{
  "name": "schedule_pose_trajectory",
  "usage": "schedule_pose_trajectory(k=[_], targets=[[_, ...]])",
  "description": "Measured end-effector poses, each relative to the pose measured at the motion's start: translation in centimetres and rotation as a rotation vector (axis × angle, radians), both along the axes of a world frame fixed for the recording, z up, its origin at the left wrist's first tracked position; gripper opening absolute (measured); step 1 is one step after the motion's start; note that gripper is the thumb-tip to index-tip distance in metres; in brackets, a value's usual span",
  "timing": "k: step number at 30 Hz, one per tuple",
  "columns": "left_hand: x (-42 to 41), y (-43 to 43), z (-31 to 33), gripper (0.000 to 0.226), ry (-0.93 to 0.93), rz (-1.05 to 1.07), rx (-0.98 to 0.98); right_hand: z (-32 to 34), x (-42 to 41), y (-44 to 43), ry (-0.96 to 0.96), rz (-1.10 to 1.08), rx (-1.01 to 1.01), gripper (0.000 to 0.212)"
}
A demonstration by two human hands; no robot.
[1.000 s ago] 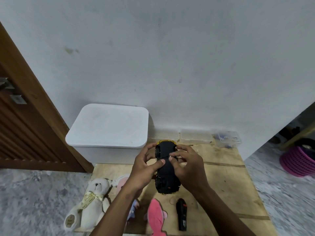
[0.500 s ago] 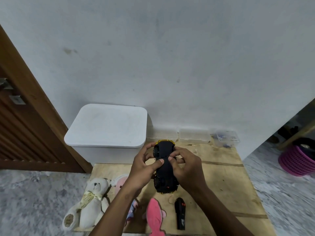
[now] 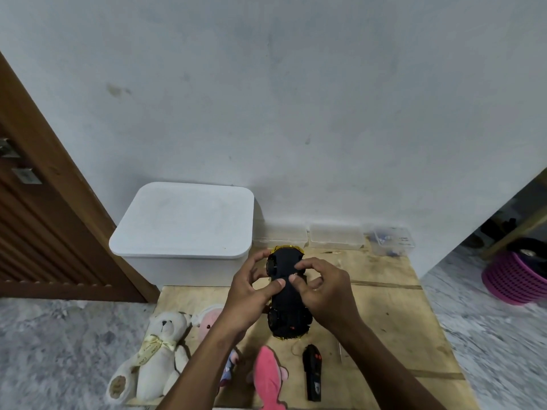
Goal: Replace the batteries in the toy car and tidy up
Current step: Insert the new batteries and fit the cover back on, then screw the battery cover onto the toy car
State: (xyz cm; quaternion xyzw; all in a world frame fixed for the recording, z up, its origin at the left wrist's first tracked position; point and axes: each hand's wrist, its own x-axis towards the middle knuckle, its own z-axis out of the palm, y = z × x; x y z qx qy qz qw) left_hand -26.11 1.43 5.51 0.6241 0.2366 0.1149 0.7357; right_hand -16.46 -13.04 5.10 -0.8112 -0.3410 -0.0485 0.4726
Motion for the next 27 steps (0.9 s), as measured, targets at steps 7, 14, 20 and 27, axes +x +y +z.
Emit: schedule_pose_trajectory(k=[7, 14, 20, 27], targets=[[0.3, -0.1, -0.3, 0.054, 0.018, 0.001, -0.029, -0.3, 0.3, 0.2, -0.033, -0.017, -0.056, 0.010], [0.4, 0.0, -0.8, 0.053, 0.039, 0.013, 0.013, 0.0, 1.2, -0.6, 0.248, -0.134, 0.029, 0.013], [0.1, 0.4, -0.9, 0.069, 0.011, 0.001, 0.056, -5.7, 5.8, -3.6, 0.500, -0.358, -0.059, 0.009], [0.2, 0.9, -1.6, 0.063, 0.012, -0.099, 0.086, -14.3, 7.5, -6.7, 0.616, -0.298, -0.722, 0.052]])
